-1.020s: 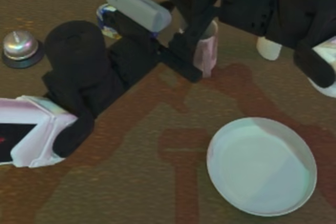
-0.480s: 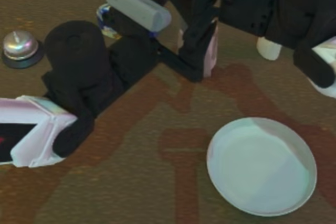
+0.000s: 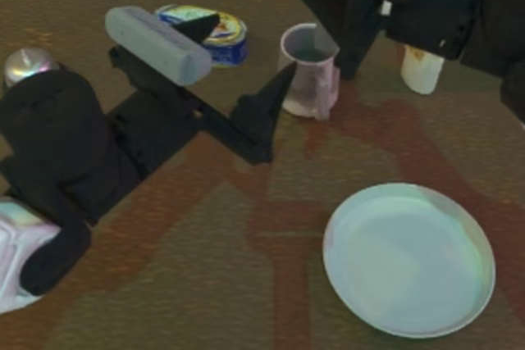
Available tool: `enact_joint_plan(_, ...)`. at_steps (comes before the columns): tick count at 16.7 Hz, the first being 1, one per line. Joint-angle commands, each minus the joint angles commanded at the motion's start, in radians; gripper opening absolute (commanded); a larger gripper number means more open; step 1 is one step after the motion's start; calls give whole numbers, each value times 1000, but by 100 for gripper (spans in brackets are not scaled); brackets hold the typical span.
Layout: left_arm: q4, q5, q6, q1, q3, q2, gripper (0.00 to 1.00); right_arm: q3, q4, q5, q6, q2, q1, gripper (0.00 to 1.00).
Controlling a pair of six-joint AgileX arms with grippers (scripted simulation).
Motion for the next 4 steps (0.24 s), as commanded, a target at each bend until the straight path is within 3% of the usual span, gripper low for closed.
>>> enact_joint_plan(4, -2, 13, -1, 17, -68, -68, 100, -24, 5, -34, 1, -25, -34, 0)
